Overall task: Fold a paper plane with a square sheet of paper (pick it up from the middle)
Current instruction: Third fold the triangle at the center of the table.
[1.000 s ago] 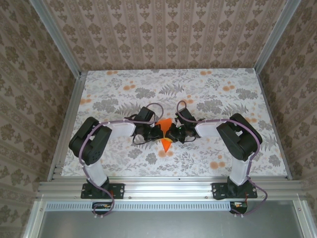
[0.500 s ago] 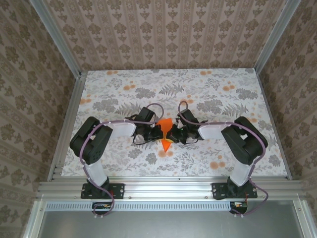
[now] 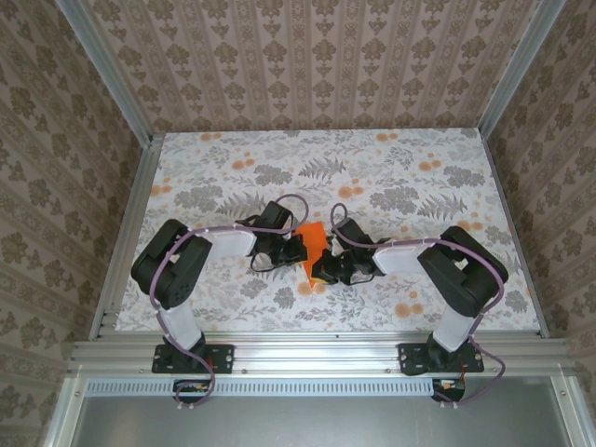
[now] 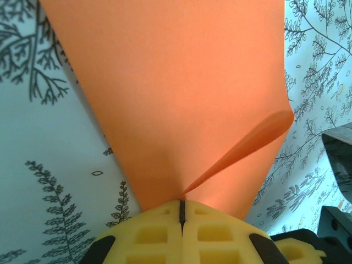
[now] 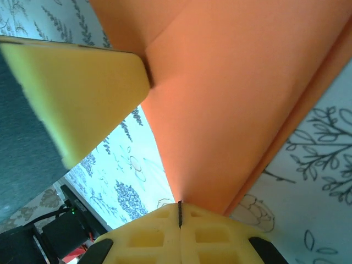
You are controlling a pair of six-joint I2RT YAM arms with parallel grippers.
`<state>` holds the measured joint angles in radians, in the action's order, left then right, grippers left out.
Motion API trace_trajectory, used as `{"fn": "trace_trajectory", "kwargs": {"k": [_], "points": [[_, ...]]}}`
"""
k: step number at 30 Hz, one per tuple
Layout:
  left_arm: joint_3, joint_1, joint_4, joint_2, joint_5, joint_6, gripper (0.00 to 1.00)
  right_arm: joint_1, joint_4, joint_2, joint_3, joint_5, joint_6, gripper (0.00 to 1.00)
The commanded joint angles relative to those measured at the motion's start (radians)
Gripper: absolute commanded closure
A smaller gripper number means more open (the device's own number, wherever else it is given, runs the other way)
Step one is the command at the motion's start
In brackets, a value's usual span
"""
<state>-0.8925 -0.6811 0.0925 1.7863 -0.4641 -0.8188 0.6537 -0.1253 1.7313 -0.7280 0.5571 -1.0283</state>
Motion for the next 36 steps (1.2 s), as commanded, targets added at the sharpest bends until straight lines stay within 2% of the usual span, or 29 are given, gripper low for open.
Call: {"fn": "trace_trajectory", "kwargs": {"k": [1, 11, 16, 23, 29, 36], "points": [[0.013, -0.013, 0.067, 0.048, 0.075, -0.013, 1.0, 0.003, -0.029, 0.029, 0.007, 0.029, -0.009, 0.93], [0.019, -0.014, 0.063, 0.051, 0.082, -0.019, 1.0, 0.003, 0.053, 0.037, 0.005, -0.001, 0.052, 0.93], [0.02, -0.014, 0.062, 0.055, 0.085, -0.02, 1.0, 0.009, -0.053, -0.015, 0.033, 0.056, 0.047, 0.91], [0.018, -0.014, 0.059, 0.062, 0.085, -0.023, 1.0, 0.021, -0.066, 0.021, 0.049, 0.07, 0.041, 0.91], [0.021, -0.013, 0.061, 0.061, 0.087, -0.023, 1.0, 0.02, 0.031, 0.034, 0.042, 0.003, 0.07, 0.93], [0.019, -0.014, 0.061, 0.064, 0.088, -0.022, 1.0, 0.024, 0.038, -0.031, 0.035, 0.027, 0.125, 0.93]]}}
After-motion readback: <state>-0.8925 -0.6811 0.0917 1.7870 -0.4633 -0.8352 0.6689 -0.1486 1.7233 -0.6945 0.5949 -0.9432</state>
